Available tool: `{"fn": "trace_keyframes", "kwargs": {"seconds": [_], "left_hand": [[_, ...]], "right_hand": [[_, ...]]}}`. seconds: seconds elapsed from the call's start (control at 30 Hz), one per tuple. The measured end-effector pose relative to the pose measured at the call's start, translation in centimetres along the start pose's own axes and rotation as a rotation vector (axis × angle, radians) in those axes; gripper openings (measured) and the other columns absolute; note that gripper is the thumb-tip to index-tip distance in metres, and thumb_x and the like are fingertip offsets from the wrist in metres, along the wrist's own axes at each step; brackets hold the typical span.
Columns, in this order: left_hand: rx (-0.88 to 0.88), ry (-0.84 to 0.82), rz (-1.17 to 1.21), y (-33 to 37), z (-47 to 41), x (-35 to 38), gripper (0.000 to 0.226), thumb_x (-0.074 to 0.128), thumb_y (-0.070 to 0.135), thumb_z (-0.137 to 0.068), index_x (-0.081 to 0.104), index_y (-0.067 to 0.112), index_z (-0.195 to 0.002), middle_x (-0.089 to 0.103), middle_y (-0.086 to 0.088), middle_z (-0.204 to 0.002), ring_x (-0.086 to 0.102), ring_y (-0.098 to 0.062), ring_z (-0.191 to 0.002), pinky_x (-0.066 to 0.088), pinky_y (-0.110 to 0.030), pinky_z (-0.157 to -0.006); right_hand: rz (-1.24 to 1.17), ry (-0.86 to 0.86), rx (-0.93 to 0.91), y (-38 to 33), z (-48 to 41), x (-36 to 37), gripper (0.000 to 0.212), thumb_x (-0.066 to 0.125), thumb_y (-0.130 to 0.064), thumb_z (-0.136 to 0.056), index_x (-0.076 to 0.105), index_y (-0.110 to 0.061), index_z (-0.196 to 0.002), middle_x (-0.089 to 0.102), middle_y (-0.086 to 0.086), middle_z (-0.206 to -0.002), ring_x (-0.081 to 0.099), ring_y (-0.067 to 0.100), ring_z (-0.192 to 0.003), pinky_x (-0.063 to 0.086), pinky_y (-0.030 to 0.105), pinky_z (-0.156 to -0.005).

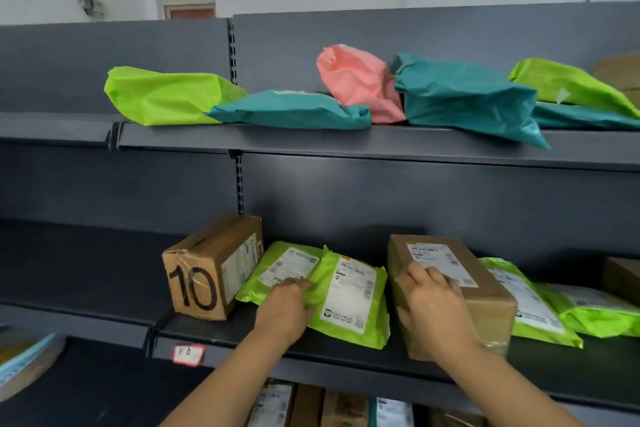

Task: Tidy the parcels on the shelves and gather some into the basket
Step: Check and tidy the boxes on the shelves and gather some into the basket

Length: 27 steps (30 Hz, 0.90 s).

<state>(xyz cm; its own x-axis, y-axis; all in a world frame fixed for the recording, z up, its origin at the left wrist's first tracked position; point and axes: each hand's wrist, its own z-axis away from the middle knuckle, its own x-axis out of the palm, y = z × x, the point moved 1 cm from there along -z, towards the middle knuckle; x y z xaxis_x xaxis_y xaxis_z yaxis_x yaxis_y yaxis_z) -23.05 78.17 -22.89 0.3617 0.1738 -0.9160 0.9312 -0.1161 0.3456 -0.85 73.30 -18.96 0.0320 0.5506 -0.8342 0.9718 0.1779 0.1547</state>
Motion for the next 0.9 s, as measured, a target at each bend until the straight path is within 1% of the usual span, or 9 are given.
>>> {"fn": "trace_keyframes", "kwargs": {"seconds": [0.13,0.27,0.33,0.4,0.53,0.63,0.7,0.8,0.9], "left_hand": [[0.143,0.052,0.038,0.8,0.5,1.6,0.043,0.057,0.023,-0.092,0.051,0.018,-0.135,0.052,-0.005,-0.132,0.048,-0.022,-0.12,0.039,-0.026,-0.098],[0.199,0.099,0.059,0.5,1.1,1.8,0.042,0.054,0.03,-0.094,0.051,0.019,-0.135,0.054,-0.004,-0.131,0.048,-0.023,-0.118,0.04,-0.027,-0.096],[0.214,0.16,0.045,0.1,1.5,0.9,0.041,0.052,0.036,-0.094,0.054,0.023,-0.132,0.056,-0.001,-0.129,0.047,-0.021,-0.117,0.04,-0.03,-0.095],[0.232,0.293,0.049,-0.7,1.8,-0.6,0.037,0.053,0.036,-0.093,0.058,0.024,-0.128,0.059,0.001,-0.125,0.05,-0.02,-0.113,0.042,-0.03,-0.093],[0.25,0.696,0.018,-3.4,2.6,-4.6,0.037,0.055,0.038,-0.087,0.063,0.02,-0.118,0.061,0.002,-0.117,0.054,-0.021,-0.103,0.049,-0.037,-0.083],[0.046,0.85,-0.03,-6.1,2.7,-6.9,0.054,0.071,0.035,-0.078,0.055,0.019,-0.127,0.05,-0.006,-0.131,0.044,-0.029,-0.116,0.043,-0.048,-0.09],[-0.152,0.798,-0.021,-7.8,2.4,-7.9,0.07,0.072,0.043,-0.076,0.045,0.022,-0.137,0.034,-0.014,-0.146,0.031,-0.039,-0.128,0.036,-0.057,-0.096],[-0.406,0.482,0.189,-9.7,1.9,-8.4,0.082,0.066,0.054,-0.078,0.025,0.032,-0.146,0.003,-0.013,-0.156,0.016,-0.044,-0.136,0.03,-0.058,-0.104],[-0.397,0.387,0.265,-10.8,1.9,-8.0,0.081,0.069,0.05,-0.076,0.027,0.033,-0.144,0.003,-0.01,-0.154,0.035,-0.044,-0.127,0.046,-0.051,-0.095]], "right_hand": [[-0.026,-0.033,-0.001,-0.9,-0.2,-0.8,0.056,0.094,-0.03,-0.027,0.073,-0.015,-0.076,0.064,0.001,-0.075,0.066,0.023,-0.066,0.058,0.042,-0.064],[-0.085,-0.071,-0.158,-4.4,-0.2,-0.4,0.062,0.092,-0.037,-0.04,0.074,-0.016,-0.096,0.07,0.003,-0.099,0.068,0.024,-0.097,0.055,0.043,-0.084],[-0.139,-0.208,-0.205,-6.6,-0.3,0.1,0.063,0.081,-0.04,-0.066,0.062,-0.019,-0.122,0.057,0.005,-0.131,0.053,0.025,-0.125,0.043,0.041,-0.102],[-0.241,-0.369,-0.183,-7.7,-0.7,1.5,0.057,0.052,-0.036,-0.094,0.033,-0.024,-0.146,0.022,0.0,-0.156,0.019,0.024,-0.144,0.021,0.04,-0.117],[-0.29,-0.525,-0.118,-8.1,-0.9,4.4,0.044,0.037,-0.038,-0.1,0.04,-0.026,-0.142,0.022,-0.001,-0.155,0.019,0.024,-0.142,0.024,0.036,-0.113],[-0.289,-0.56,-0.1,-8.2,-1.3,4.9,0.042,0.035,-0.041,-0.1,0.046,-0.026,-0.137,0.029,0.001,-0.151,0.027,0.025,-0.137,0.03,0.034,-0.11],[-0.289,-0.557,-0.101,-8.2,-1.6,5.1,0.041,0.034,-0.041,-0.101,0.048,-0.025,-0.136,0.033,0.001,-0.148,0.032,0.024,-0.133,0.032,0.031,-0.108],[-0.293,-0.539,-0.105,-8.0,-1.6,5.0,0.04,0.035,-0.037,-0.101,0.048,-0.023,-0.137,0.033,0.0,-0.147,0.035,0.022,-0.13,0.033,0.03,-0.105],[-0.297,-0.519,-0.112,-7.9,-1.3,5.0,0.038,0.036,-0.033,-0.101,0.046,-0.024,-0.137,0.033,-0.002,-0.147,0.035,0.021,-0.13,0.036,0.032,-0.104]]}}
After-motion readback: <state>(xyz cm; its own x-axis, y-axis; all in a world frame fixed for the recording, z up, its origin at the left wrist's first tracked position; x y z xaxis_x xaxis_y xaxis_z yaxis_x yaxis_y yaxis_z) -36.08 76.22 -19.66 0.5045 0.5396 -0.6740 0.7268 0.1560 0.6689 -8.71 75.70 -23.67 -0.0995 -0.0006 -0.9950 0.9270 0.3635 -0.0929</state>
